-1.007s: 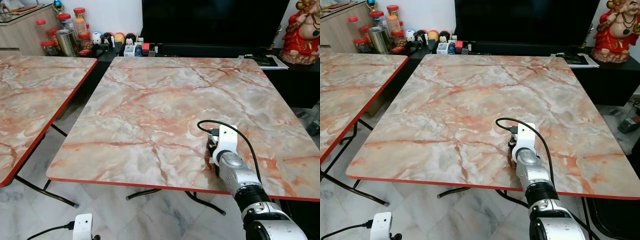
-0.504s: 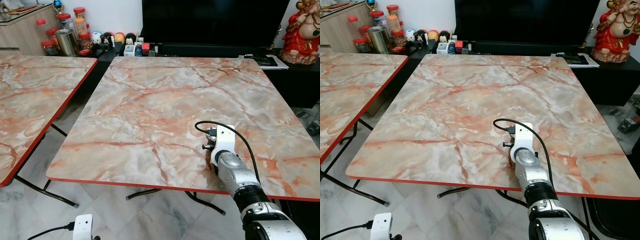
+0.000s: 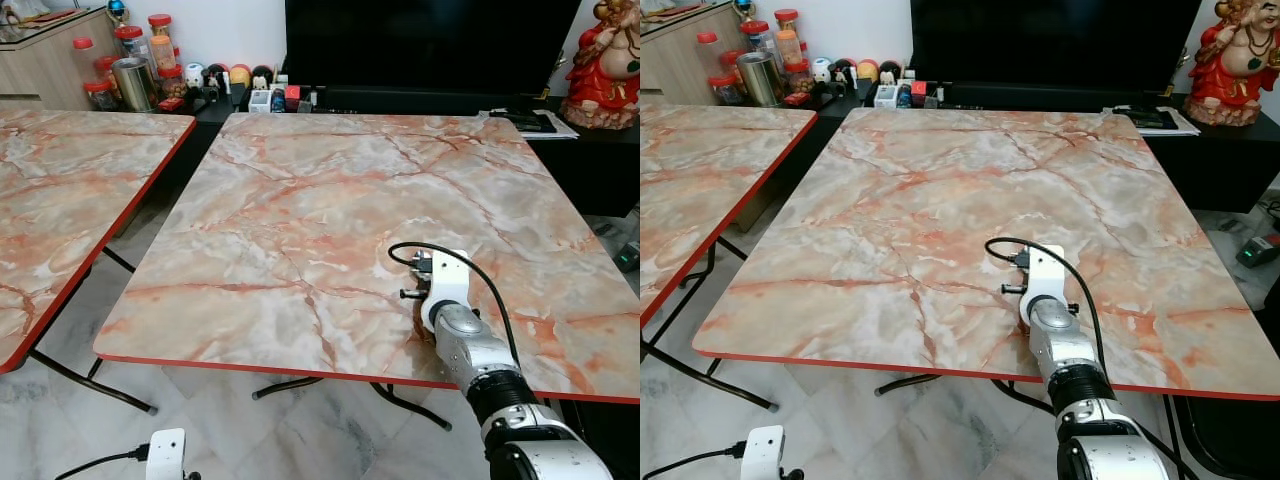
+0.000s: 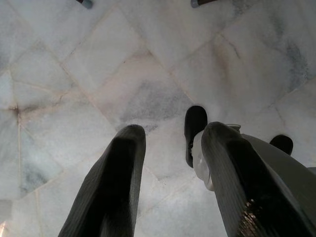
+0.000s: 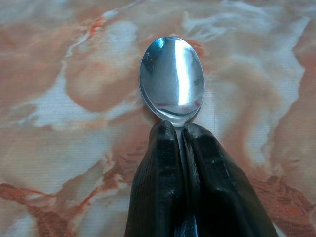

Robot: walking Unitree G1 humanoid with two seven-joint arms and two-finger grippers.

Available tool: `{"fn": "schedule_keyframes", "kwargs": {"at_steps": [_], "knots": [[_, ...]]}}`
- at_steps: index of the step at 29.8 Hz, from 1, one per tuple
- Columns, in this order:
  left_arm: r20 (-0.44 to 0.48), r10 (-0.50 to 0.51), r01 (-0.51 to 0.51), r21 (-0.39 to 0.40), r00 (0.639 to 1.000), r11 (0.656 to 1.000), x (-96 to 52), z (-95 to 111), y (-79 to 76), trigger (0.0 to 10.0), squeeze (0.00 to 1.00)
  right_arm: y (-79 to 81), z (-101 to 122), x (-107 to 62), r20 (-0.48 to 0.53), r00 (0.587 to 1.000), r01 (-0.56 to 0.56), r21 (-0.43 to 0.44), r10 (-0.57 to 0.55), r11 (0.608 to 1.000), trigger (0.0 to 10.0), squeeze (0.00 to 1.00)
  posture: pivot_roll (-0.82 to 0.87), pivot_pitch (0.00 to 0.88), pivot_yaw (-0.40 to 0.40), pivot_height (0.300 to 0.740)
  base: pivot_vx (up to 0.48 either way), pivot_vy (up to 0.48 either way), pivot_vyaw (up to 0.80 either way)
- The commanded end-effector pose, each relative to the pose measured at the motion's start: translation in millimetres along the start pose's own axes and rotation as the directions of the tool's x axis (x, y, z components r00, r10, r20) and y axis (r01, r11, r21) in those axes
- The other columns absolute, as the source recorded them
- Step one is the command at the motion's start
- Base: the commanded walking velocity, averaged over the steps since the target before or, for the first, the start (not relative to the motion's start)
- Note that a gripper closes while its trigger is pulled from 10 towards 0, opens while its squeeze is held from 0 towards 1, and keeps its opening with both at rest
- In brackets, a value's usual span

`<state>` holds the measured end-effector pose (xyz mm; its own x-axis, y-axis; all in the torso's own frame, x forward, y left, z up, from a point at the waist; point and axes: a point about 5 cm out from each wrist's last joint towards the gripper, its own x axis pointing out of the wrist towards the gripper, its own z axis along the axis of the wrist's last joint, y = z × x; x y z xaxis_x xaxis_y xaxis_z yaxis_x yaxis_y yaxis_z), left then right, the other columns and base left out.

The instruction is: Setting the table

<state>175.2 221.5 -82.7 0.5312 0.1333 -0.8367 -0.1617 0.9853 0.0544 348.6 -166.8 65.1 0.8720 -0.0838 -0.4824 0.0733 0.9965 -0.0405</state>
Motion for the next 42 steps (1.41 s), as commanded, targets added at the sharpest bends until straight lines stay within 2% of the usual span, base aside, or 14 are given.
{"fn": "schedule_keyframes", "kwargs": {"at_steps": [1,6,7,8,9,10,15,19,42], "knots": [[-0.027,-0.009,0.009,0.015,1.000,1.000,-0.4,-5.0,-0.9,10.0,0.00,3.1,-1.1,-0.2,-0.003,1.000,-0.008,-0.003,0.008,1.000,0.0,0.00,0.06,0.000,-0.014,0.728,0.000,0.000,0.00],[-0.019,-0.009,0.010,0.008,1.000,1.000,-0.5,-4.6,-0.1,10.0,0.00,4.4,1.6,-0.6,0.018,1.000,-0.010,0.002,0.010,1.000,0.0,0.00,0.06,0.000,-0.012,0.728,0.000,0.000,0.00],[-0.018,-0.008,0.008,0.009,1.000,1.000,-0.5,-4.6,0.1,10.0,0.00,4.8,4.2,-0.7,0.036,0.999,-0.010,0.005,0.010,1.000,1.5,0.00,0.06,0.000,-0.012,0.728,0.000,0.000,0.00],[-0.017,-0.006,0.007,0.008,1.000,1.000,-0.5,-4.5,0.3,10.0,0.00,5.0,6.6,-0.9,0.051,0.999,-0.008,0.006,0.008,1.000,3.8,0.00,0.06,0.000,-0.012,0.728,0.000,0.000,0.00],[-0.015,-0.005,0.005,0.008,1.000,1.000,-0.5,-4.4,0.5,10.0,0.00,5.3,8.2,-1.0,0.061,0.998,-0.007,0.006,0.007,1.000,3.8,0.00,0.06,0.000,-0.011,0.728,0.000,0.000,0.00],[-0.014,-0.002,0.002,-0.001,1.000,1.000,-0.6,-4.5,0.6,10.0,0.00,5.1,11.7,-1.2,0.084,0.996,-0.005,0.009,0.004,1.000,10.0,0.00,0.06,0.000,-0.011,0.728,0.000,0.000,0.00],[-0.017,0.000,0.000,-0.017,1.000,1.000,-0.6,-5.0,0.8,10.0,0.00,4.7,32.9,-3.9,0.218,0.976,-0.010,0.043,0.000,0.999,10.0,0.00,0.06,0.000,-0.012,0.728,0.000,0.000,0.00],[-0.019,0.000,-0.001,-0.014,1.000,1.000,-0.6,-5.2,1.2,10.0,0.00,2.2,57.1,-8.9,0.357,0.934,-0.012,0.083,-0.019,0.996,10.0,0.00,0.06,0.000,-0.011,0.728,0.000,0.480,0.00],[-0.022,0.017,-0.018,-0.018,1.000,1.000,-0.7,-5.8,2.4,10.0,0.00,7.9,68.5,-11.6,0.438,0.899,-0.026,0.061,-0.004,0.998,10.0,0.00,0.07,0.000,-0.008,0.728,0.000,0.480,0.00]]}}
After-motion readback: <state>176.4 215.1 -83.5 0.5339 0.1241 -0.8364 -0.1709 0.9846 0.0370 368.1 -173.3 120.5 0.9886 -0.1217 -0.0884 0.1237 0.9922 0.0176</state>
